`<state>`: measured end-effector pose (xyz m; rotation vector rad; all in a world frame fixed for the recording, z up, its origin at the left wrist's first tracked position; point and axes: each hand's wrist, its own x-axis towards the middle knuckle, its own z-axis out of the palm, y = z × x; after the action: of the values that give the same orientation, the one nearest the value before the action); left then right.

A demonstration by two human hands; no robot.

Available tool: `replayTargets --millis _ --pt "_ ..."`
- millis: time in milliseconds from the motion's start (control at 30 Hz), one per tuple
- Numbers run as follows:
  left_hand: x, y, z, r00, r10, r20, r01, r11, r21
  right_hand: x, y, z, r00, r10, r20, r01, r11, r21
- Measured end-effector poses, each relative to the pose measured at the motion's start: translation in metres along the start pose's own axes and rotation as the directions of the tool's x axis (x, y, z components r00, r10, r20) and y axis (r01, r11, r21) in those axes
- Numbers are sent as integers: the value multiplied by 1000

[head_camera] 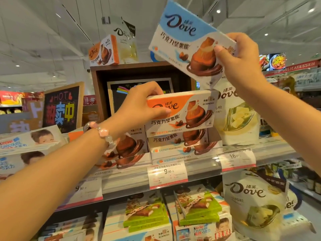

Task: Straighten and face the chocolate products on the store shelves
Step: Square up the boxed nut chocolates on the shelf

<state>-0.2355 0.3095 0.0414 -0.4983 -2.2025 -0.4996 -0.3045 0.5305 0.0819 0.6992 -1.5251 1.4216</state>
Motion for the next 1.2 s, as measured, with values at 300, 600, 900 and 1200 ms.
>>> replayTargets --millis 300,600,900,1200 --pt "-6 11 -33 988 -98 -120 62 961 -271 11 0 -8 983 154 101 -165 980 113" --pt "-42 -20 -97 959 -269 -87 242 939 -243 -13 22 -6 742 194 642 -197 978 -68" --pt "-73 -50 -136 925 -380 30 380 916 -128 -23 34 1 663 287 692 -218 958 -188" --pt "-81 -66 -120 922 -384 41 386 913 -134 -34 45 7 609 327 723 -233 944 -231"
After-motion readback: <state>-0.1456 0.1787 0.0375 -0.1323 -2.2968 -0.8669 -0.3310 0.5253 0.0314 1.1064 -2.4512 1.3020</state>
